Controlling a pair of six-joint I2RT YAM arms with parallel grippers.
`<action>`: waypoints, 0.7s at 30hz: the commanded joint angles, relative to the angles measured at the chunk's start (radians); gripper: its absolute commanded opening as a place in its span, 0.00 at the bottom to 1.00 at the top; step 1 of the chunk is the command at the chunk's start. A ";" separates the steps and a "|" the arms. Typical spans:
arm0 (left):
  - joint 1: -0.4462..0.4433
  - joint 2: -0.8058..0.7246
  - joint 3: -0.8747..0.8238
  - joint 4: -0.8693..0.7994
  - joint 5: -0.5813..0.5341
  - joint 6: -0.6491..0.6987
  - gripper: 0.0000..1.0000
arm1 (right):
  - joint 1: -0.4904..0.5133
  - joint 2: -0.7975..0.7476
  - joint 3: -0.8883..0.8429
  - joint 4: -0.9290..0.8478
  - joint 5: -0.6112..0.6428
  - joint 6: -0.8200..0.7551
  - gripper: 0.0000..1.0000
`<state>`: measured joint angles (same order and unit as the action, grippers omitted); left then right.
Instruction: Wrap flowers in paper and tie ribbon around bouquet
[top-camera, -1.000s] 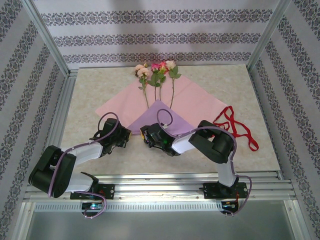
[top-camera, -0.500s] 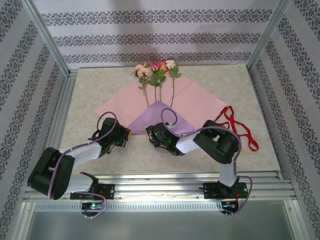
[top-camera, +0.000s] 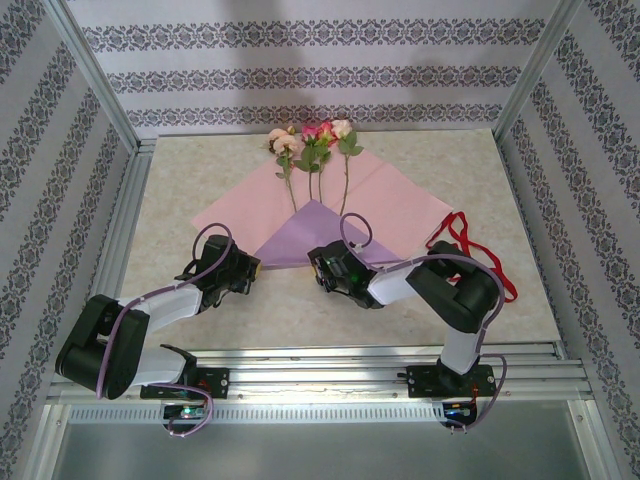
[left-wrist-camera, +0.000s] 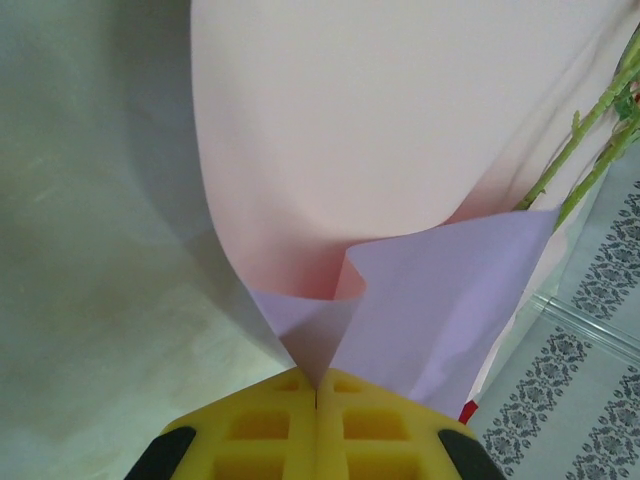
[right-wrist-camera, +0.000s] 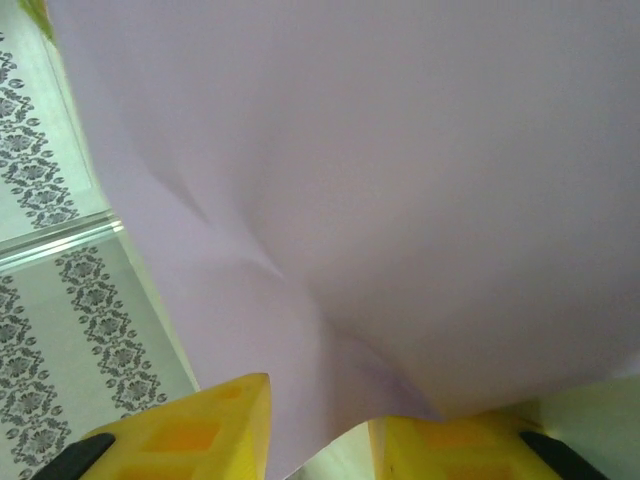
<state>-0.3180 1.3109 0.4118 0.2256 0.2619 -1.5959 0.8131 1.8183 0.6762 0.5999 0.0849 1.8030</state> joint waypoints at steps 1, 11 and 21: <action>0.024 -0.008 0.016 -0.048 -0.029 0.030 0.00 | -0.037 -0.005 -0.048 -0.131 0.064 -0.037 0.31; 0.030 0.006 0.001 -0.024 -0.008 0.056 0.04 | -0.012 -0.163 0.069 -0.517 -0.111 -0.067 0.49; 0.029 0.013 -0.001 -0.039 0.008 0.099 0.00 | 0.011 -0.041 0.393 -0.750 -0.280 -0.408 0.13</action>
<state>-0.2989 1.3148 0.4118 0.2234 0.2661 -1.5414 0.8227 1.6703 1.0103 -0.0757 -0.0940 1.5139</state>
